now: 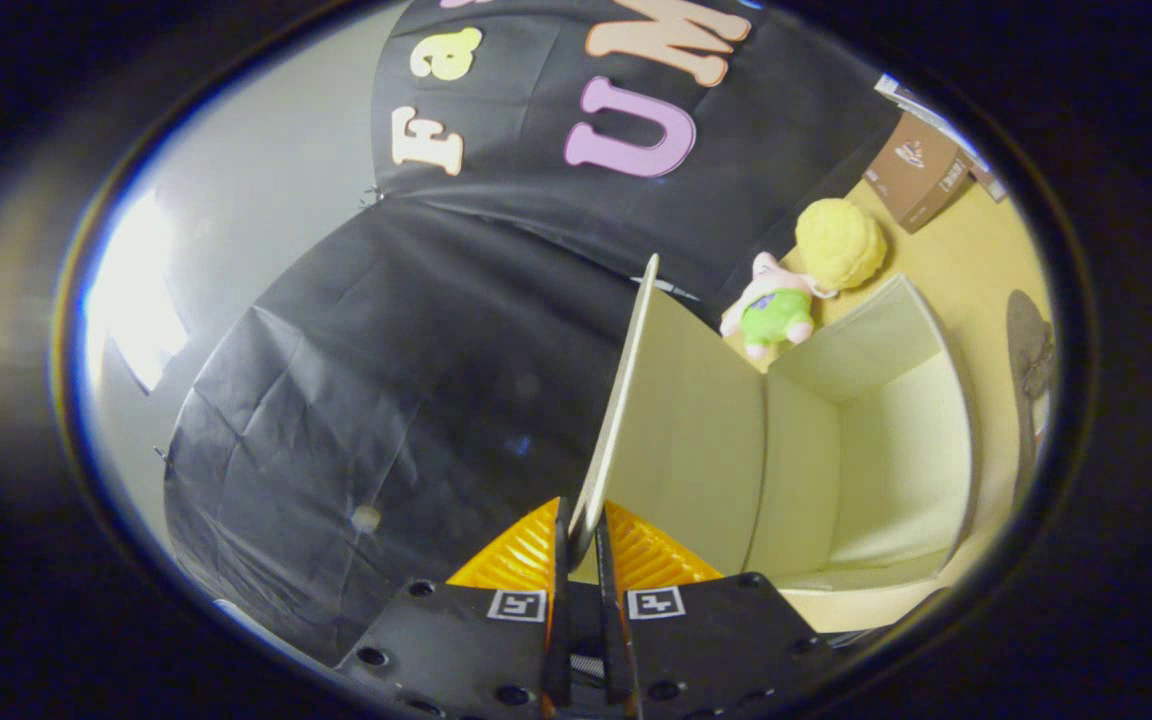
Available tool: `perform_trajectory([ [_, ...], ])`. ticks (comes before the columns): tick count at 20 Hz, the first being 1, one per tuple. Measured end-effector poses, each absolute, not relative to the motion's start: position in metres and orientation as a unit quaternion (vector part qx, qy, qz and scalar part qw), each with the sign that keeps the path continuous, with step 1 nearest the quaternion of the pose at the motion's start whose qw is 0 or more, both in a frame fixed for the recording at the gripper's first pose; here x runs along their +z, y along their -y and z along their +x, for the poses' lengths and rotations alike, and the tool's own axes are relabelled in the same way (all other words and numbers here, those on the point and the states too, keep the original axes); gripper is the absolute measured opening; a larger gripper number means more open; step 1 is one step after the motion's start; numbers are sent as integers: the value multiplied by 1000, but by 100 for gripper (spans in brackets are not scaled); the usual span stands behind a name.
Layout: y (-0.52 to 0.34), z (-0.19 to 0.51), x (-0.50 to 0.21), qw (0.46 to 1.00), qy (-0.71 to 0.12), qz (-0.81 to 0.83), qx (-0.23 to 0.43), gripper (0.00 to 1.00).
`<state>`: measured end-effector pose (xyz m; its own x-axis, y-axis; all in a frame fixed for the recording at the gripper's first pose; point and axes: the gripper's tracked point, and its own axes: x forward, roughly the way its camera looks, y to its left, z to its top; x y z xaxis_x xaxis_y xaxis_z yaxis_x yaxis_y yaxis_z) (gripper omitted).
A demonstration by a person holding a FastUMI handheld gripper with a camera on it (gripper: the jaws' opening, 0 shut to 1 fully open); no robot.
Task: Open the storage box then place both shoes into the box .Put the left shoe in first, then the right shoe, with the right side of both shoes facing outward in a uniform manner.
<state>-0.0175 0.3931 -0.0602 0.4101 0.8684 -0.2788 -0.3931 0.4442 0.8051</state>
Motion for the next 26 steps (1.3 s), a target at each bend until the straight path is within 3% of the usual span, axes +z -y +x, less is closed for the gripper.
perform_trajectory([
  [7,-461,-40,-78,780,-361,284,426,18],
  [14,-453,-35,-112,816,-358,206,405,63],
  [20,-414,-15,-100,851,-320,190,371,99],
  [26,-335,31,-94,893,-298,174,290,99],
])
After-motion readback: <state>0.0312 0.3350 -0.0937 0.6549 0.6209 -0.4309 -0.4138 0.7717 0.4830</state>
